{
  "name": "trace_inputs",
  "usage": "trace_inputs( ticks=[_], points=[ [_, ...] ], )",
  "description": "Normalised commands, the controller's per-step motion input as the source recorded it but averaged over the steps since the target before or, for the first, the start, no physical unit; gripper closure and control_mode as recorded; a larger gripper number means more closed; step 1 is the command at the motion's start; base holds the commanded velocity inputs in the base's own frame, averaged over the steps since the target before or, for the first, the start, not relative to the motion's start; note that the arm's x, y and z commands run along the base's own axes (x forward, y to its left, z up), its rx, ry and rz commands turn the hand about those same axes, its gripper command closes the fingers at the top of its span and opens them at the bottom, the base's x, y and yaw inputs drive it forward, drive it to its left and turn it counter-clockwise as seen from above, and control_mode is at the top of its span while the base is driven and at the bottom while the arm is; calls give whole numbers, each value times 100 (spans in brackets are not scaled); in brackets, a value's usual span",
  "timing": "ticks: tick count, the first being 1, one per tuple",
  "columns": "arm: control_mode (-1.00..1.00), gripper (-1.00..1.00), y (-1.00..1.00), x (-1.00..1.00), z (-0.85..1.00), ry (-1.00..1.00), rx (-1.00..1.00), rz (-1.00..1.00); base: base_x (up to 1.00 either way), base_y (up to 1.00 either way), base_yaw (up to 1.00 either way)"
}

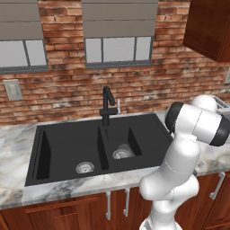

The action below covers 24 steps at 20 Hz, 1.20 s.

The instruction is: Move any existing items from the left basin to the right basin for drying. Then move the measuring cup from the counter to the left basin of the sink for washing.

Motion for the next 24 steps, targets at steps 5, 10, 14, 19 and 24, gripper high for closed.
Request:
trace_inputs(
  ticks=[5,10,14,19,24],
  points=[
    [-100,100,0,0,0,0,0,0,0,0,0],
    [-100,100,0,-2,4,-2,0,0,0,0,0],
    [-100,100,0,-20,30,-10,0,0,0,0,0],
    [-100,100,3,-24,40,-11,0,0,0,0,0],
    [-100,100,13,-20,41,-4,-1,0,0,0,0]
  ],
)
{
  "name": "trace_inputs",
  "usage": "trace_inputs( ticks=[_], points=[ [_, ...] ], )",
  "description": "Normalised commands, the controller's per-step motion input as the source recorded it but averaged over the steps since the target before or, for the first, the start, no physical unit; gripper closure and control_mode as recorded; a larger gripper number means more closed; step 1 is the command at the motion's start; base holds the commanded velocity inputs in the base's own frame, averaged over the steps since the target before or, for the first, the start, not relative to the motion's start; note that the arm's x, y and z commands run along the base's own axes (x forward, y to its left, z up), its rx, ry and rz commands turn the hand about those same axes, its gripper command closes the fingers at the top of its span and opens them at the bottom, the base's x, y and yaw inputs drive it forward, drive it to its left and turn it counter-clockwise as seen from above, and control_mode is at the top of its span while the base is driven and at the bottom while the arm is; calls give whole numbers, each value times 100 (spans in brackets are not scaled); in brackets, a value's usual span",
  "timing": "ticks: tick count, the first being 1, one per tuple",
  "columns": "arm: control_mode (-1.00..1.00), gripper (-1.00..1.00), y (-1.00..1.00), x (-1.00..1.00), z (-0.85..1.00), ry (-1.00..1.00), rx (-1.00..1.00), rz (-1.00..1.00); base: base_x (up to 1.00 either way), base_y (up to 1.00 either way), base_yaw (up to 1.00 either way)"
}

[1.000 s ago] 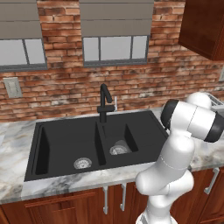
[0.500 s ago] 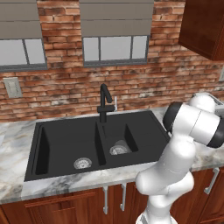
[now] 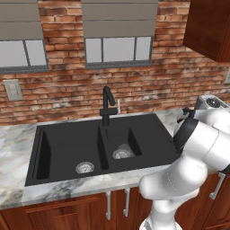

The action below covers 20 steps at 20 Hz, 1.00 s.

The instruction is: Move any existing items from the left basin to the right basin for drying. Then move the measuring cup from the counter to the left basin of the sink for washing.

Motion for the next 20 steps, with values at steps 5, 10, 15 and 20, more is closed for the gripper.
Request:
trace_inputs(
  ticks=[5,10,15,20],
  points=[
    [-100,100,24,-15,41,0,-4,0,0,0,0],
    [-100,100,30,-18,40,0,-4,0,0,0,0],
    [-100,100,34,-23,37,0,-3,0,0,0,0],
    [-100,100,42,-26,26,0,-2,3,0,0,0]
  ],
)
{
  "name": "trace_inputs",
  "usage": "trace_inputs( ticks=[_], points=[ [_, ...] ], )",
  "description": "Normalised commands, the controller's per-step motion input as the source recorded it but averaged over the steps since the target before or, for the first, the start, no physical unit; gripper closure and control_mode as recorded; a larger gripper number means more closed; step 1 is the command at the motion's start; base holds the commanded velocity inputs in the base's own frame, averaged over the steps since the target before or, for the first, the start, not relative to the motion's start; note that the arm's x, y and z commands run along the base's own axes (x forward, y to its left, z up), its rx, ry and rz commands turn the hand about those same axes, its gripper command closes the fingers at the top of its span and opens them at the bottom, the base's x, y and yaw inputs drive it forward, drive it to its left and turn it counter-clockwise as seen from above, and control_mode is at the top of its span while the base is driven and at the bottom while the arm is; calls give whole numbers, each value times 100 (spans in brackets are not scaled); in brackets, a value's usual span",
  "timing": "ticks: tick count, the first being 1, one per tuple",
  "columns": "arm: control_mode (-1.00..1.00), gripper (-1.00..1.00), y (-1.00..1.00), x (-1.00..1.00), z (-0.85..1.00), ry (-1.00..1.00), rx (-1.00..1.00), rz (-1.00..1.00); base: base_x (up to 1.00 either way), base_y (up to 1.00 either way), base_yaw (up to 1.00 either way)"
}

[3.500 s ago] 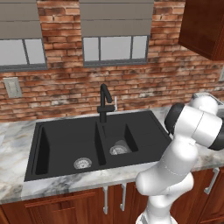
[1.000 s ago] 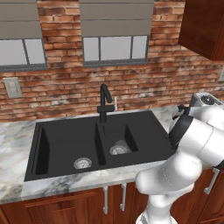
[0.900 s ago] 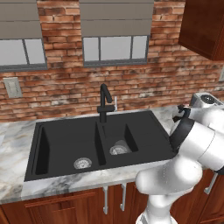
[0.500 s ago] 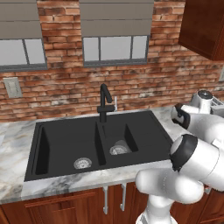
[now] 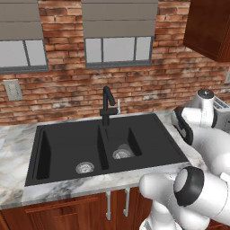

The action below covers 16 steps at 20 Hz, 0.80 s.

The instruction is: Move any existing items from the left basin to the right basin for drying. Then move the measuring cup from the counter to the left basin of the sink for washing.

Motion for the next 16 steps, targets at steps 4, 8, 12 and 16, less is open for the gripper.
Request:
trace_inputs(
  ticks=[4,8,12,16],
  points=[
    [-100,100,43,-24,21,0,-1,3,0,0,0],
    [-100,100,44,-22,21,0,0,4,0,0,0],
    [-100,100,49,-16,12,0,0,5,0,0,0],
    [-100,100,51,-11,7,0,0,6,0,0,0]
  ],
)
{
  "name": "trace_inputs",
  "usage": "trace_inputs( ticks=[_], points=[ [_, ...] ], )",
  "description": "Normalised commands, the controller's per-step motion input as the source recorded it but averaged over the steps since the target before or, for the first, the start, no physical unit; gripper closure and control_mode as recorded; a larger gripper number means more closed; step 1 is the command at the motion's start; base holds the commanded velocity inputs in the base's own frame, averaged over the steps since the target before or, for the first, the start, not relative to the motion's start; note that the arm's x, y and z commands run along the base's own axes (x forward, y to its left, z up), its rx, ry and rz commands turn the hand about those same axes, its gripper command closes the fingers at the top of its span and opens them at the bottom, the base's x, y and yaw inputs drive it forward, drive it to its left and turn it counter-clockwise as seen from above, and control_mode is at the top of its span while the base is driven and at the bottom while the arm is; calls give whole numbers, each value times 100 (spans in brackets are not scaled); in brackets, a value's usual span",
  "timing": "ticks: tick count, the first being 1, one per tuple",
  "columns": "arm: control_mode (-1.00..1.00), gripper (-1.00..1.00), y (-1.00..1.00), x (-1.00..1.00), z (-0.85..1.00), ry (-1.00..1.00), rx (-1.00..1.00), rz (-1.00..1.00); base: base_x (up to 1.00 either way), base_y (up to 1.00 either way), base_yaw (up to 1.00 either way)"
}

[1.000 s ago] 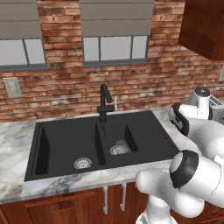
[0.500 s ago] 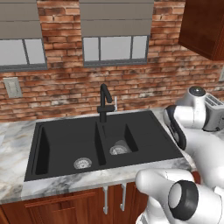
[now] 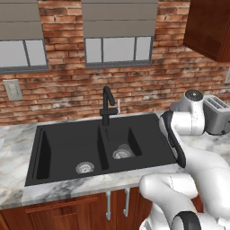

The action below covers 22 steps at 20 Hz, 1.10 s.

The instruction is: Move any existing items from the left basin to the right basin for drying. Then move the measuring cup from the counter to the left basin of the sink for washing.

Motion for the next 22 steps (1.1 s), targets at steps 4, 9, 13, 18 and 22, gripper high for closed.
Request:
trace_inputs(
  ticks=[4,9,13,18,22],
  points=[
    [-100,100,47,-16,5,0,0,7,0,0,0],
    [-100,100,50,-12,0,0,0,7,0,0,0],
    [-100,100,49,-7,0,1,0,8,0,0,0],
    [-100,100,49,-4,0,2,0,9,0,0,0],
    [-100,100,45,0,0,2,0,9,0,0,0]
  ],
)
